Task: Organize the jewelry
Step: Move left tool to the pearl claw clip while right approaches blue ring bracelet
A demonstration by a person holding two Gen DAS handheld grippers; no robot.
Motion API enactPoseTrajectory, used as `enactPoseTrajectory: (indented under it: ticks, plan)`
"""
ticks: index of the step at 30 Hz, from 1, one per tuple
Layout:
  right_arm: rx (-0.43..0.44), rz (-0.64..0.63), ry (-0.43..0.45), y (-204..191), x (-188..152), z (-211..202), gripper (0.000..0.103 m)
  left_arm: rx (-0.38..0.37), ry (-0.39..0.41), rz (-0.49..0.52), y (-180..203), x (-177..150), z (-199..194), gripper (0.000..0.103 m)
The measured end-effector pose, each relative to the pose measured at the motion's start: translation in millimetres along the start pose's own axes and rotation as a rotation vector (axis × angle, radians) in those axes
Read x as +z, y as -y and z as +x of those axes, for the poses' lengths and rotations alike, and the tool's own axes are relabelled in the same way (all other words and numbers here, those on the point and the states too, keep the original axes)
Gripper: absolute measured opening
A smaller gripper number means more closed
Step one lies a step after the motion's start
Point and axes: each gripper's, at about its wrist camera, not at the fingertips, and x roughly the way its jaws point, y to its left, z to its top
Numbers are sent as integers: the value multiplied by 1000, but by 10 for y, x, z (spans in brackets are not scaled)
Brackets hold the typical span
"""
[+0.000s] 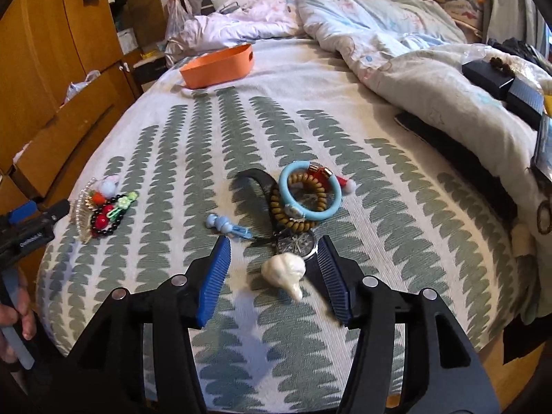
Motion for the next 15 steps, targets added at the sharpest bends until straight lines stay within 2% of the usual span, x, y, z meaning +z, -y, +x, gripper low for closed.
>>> enactPoseTrajectory:
  ticks: [5, 7, 9, 11, 15]
  plan:
    - [-15, -31, -24, -35, 149, 270, 56, -22, -38, -3, 0, 44, 210, 94]
    - [-32, -34, -33, -54, 214, 365, 56, -9, -54, 0, 7, 56, 299, 94]
    - [-28, -38, -29, -72, 254, 402, 56, -2, -65, 1, -3, 63, 355, 94]
    - [-60, -62, -24, -102, 276, 446, 56, -3, -72, -9, -40, 77, 394, 94]
    - [-57, -67, -51, -94, 314, 544, 54, -19, -96, -32, -123, 116, 477, 94]
